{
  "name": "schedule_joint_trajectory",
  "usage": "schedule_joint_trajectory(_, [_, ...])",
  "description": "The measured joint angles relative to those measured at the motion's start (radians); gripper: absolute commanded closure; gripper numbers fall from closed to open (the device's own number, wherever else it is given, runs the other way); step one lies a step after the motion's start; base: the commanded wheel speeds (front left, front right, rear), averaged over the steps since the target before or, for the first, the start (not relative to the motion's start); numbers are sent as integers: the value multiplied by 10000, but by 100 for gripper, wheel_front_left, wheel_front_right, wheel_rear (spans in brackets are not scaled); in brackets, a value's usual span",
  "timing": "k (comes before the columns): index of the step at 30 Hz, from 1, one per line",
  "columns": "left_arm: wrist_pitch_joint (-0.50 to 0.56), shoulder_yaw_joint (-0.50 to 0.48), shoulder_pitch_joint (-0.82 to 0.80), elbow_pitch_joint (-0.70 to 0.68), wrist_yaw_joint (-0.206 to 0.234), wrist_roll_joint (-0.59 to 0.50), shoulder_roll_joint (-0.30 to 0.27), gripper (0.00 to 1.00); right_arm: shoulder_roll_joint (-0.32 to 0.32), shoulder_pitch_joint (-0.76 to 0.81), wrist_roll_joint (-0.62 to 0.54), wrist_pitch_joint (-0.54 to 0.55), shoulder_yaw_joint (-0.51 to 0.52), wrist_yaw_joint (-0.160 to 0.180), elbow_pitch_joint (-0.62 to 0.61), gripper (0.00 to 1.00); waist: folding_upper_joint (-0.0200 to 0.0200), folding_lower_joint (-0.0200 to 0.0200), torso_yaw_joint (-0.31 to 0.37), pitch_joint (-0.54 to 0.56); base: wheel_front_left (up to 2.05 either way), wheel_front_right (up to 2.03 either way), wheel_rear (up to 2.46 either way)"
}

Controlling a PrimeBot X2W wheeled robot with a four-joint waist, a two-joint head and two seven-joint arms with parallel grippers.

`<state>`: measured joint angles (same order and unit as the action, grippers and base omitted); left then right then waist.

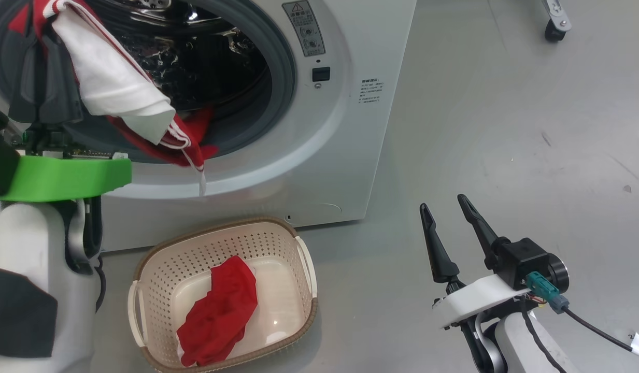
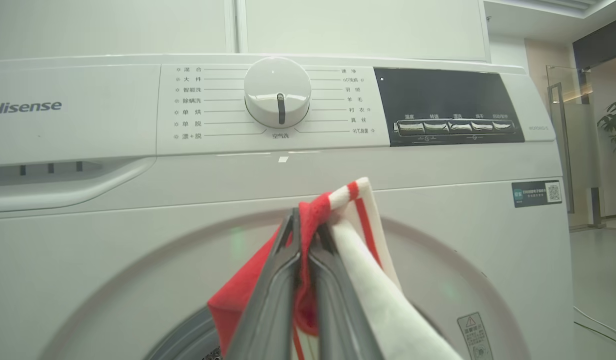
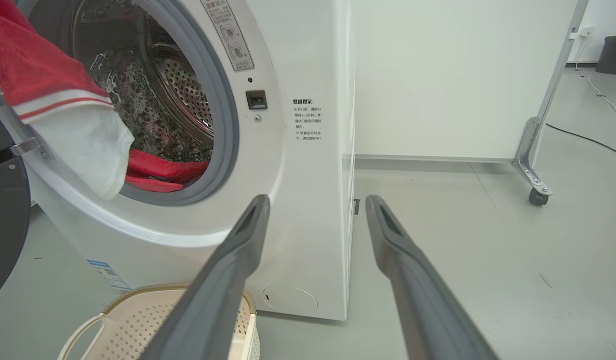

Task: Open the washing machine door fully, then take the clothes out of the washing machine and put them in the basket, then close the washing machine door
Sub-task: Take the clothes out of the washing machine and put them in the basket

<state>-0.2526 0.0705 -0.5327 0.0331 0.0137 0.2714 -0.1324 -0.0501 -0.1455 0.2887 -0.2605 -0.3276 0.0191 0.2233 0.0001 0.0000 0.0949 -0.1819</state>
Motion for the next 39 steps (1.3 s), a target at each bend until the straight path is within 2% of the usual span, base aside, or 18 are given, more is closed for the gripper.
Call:
schedule_joint_trajectory(7, [-42, 12, 438, -1122, 90, -36, 40, 100, 0, 244, 0, 0, 82, -6, -15, 0, -1, 0, -35, 363, 0, 0, 0])
schedule_joint_trajectory(18, [173, 40, 1451, -1992, 303, -46, 151, 100, 6, 348, 0, 0, 240, -79, -174, 0, 0, 0, -142, 434, 0, 0, 0])
schedule_joint_trajectory(29, [792, 117, 3139, -1942, 533, 125, 339, 100, 8, 361, -102, 0, 192, -173, -374, 0, 0, 0, -222, 52, 0, 0, 0])
schedule_joint_trajectory(39, [1168, 290, 4190, -1035, 616, 284, 481, 100, 6, 305, -196, 0, 232, -169, -642, 0, 0, 0, -217, -613, 0, 0, 0])
